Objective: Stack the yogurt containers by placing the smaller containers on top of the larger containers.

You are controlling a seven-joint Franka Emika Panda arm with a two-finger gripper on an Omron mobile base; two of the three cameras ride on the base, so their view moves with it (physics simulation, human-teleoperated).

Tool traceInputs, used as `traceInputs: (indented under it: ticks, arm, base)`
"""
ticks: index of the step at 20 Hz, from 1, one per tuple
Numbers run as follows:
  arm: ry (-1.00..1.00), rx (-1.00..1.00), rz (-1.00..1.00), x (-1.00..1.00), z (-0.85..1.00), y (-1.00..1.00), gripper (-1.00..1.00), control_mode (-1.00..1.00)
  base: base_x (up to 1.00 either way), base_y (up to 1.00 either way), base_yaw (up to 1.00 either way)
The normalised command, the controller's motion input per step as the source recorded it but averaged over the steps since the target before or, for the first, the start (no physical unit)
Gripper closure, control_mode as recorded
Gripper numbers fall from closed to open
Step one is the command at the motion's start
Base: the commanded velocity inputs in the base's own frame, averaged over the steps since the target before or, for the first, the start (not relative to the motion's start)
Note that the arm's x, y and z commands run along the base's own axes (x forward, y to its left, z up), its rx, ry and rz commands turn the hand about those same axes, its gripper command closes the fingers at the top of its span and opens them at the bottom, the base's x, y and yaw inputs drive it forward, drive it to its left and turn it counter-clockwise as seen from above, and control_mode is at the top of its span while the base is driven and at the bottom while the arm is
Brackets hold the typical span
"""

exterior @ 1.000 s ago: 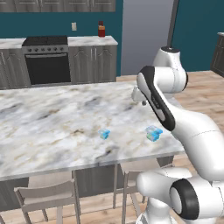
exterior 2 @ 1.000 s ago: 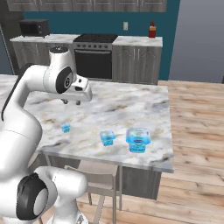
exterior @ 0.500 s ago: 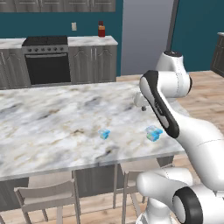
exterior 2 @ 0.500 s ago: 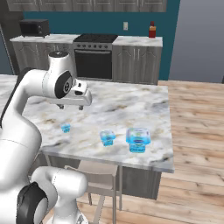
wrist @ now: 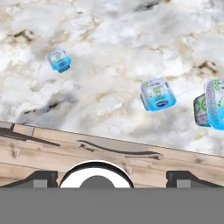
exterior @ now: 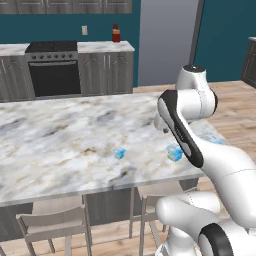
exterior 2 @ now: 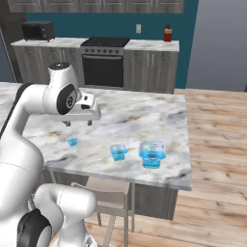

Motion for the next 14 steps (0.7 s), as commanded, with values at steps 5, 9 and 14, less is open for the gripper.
traceInputs:
  ticks: [5, 9, 14]
  arm:
    - [0.0, -0.11, 0.0, -0.05, -0.11, 0.0, -1.0, -1.0]
    - [0.0, -0.11, 0.0, -0.09, -0.16, 0.0, -1.0, -1.0]
    - [0.0, -0.08, 0.0, -0.17, -0.2, -0.07, -1.0, -1.0]
  base:
    - [0.0, 0.0, 0.0]
    - [0.0, 0.0, 0.0]
    - [0.0, 0.0, 0.0]
